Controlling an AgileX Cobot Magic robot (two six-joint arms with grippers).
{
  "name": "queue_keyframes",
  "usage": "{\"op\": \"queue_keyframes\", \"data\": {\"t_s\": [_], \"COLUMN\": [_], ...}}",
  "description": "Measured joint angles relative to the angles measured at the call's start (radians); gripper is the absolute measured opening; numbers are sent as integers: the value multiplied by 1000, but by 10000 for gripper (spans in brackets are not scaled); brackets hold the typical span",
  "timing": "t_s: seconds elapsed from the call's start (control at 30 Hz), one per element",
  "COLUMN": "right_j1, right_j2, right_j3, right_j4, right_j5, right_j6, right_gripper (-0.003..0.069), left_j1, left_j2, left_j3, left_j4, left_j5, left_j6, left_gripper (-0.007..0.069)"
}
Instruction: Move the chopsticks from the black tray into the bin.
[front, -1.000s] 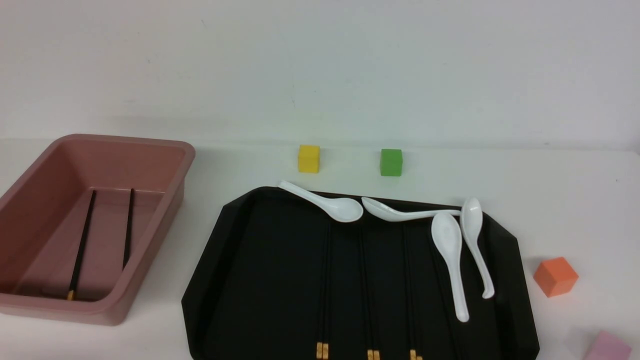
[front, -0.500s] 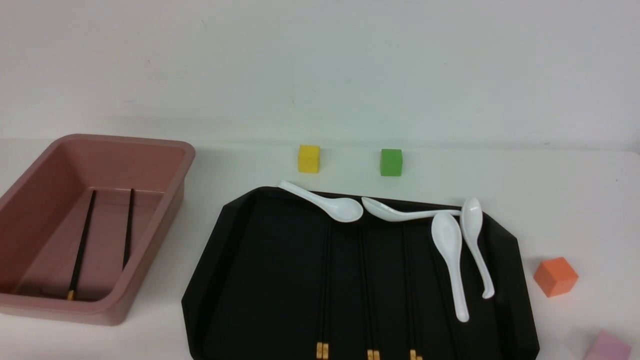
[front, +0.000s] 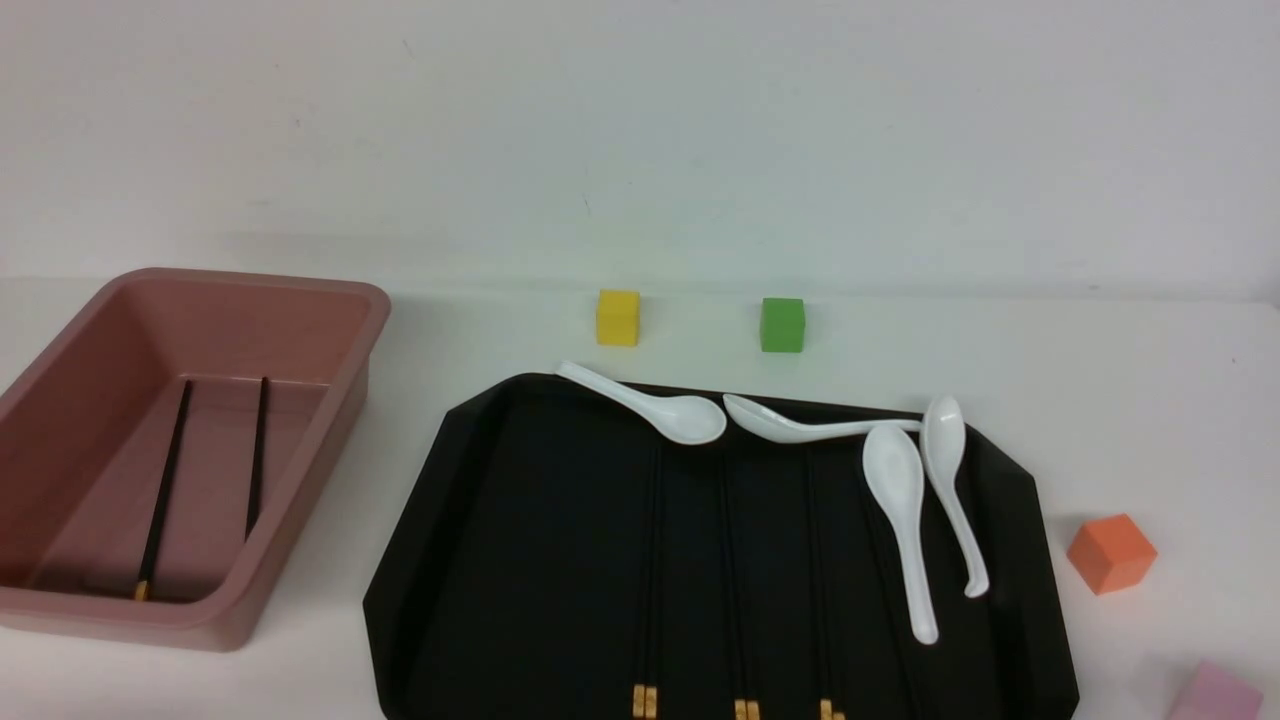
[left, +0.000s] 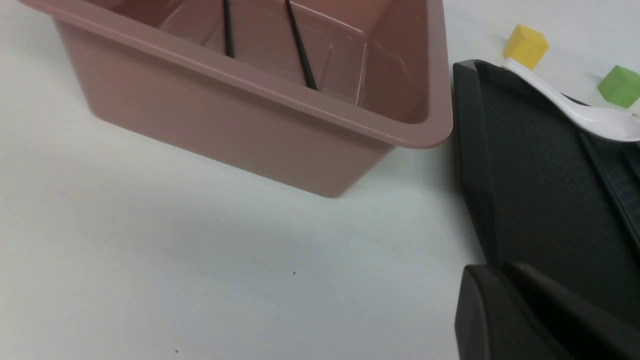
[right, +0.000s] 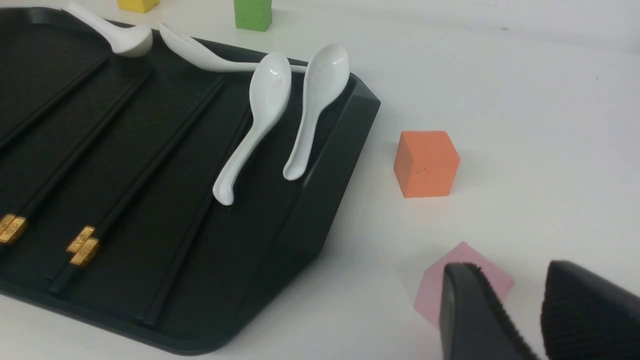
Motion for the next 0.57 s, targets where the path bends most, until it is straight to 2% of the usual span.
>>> {"op": "queue_keyframes", "data": {"t_s": [0.57], "right_j1": [0], "right_j2": [0], "right_j3": [0], "right_j4": [0], "right_j5": [0], "right_j6": [0], "right_gripper": [240], "left_j1": [0], "left_j2": [0], "left_j3": [0], "left_j4": [0], "left_j5": [0], "left_j6": [0], "left_gripper": [51]}}
